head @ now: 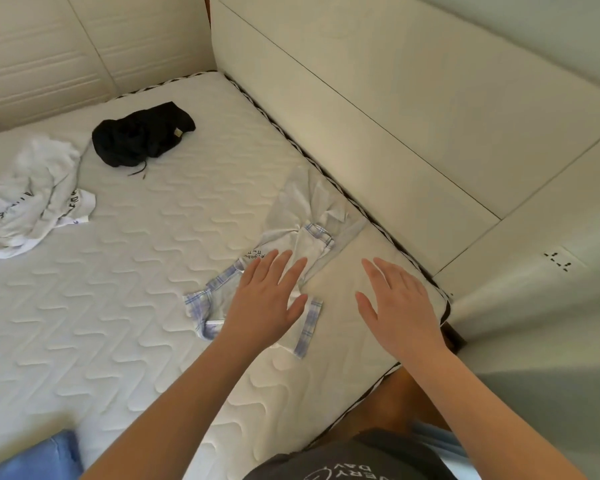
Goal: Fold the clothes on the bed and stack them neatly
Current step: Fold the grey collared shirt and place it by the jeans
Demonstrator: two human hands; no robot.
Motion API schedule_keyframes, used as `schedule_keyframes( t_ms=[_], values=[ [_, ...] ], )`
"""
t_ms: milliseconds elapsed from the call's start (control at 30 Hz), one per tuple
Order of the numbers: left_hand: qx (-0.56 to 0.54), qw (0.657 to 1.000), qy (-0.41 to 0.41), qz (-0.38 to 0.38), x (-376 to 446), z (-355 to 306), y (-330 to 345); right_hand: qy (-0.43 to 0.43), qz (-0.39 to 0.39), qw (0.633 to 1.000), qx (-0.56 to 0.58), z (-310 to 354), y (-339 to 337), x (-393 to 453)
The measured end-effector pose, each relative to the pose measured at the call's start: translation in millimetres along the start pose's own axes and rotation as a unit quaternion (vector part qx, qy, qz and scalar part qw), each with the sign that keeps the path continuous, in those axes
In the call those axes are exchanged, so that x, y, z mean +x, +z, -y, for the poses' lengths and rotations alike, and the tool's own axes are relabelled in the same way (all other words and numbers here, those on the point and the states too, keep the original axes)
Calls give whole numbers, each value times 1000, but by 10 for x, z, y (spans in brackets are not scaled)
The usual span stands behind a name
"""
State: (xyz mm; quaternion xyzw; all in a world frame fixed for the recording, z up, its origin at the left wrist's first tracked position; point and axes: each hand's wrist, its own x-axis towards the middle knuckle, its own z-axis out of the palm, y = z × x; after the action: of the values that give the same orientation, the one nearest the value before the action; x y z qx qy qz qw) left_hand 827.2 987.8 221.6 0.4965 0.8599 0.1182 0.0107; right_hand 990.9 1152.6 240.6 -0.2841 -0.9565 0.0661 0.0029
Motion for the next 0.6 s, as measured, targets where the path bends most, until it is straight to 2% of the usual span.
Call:
schedule_keyframes(
  t_ms=[300,600],
  values=[
    [-5,999,-26,20,740,48,329,-36,33,999,6,-391,233,772],
    [-3,995,-87,57,1834,-19,1024,-90,49,994,47,-1121,777,2143]
  ],
)
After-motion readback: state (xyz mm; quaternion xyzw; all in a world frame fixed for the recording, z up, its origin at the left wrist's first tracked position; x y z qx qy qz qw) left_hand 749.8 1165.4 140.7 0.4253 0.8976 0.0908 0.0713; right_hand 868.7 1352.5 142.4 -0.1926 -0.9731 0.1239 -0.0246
